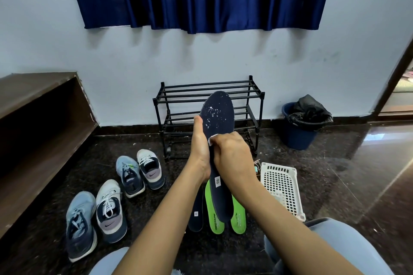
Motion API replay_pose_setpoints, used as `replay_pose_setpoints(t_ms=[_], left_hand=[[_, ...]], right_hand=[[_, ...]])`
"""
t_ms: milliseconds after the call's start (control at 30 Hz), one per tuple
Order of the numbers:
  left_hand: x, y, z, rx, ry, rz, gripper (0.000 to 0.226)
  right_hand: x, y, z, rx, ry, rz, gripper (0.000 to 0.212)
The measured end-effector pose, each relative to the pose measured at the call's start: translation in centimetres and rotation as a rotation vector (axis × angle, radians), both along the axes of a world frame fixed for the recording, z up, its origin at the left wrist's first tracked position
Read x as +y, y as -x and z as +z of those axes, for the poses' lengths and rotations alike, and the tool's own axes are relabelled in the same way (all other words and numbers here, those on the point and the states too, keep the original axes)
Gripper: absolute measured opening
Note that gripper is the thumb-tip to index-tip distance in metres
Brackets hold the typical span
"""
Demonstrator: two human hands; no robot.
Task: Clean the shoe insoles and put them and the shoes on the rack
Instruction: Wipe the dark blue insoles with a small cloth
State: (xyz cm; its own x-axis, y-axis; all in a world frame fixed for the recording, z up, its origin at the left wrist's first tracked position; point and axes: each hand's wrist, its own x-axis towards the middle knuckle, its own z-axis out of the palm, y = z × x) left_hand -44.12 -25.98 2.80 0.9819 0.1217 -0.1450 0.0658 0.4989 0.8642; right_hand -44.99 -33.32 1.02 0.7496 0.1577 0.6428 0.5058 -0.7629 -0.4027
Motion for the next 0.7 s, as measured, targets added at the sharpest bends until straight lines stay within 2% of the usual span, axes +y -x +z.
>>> replay_pose_setpoints(t_ms=[67,300,500,700], left_hand=[[0.0,0.0,-0.1,0.009,0.007,0.002,0.065],[-1.1,0.5,0.6,0.0,0.03,-0.055,0.068],[-0.4,0.2,0.8,-0.019,0.029,0.018,0.063],[-1.1,0.6,0.9,0.017,0.044,-0.029,0.075]], right_hand=[[0.0,-0.2,-0.1,0.001,0.023,0.012,0.017],[-1.5,-1.4,1.3,-0.04,-0.092,-0.084,0.019],[0.0,0.0,-0.1,-0.045,-0.017,0.001,0.018],[-1.4,-1.7,1.3,-0.069,-0.083,-0.069,0.019]])
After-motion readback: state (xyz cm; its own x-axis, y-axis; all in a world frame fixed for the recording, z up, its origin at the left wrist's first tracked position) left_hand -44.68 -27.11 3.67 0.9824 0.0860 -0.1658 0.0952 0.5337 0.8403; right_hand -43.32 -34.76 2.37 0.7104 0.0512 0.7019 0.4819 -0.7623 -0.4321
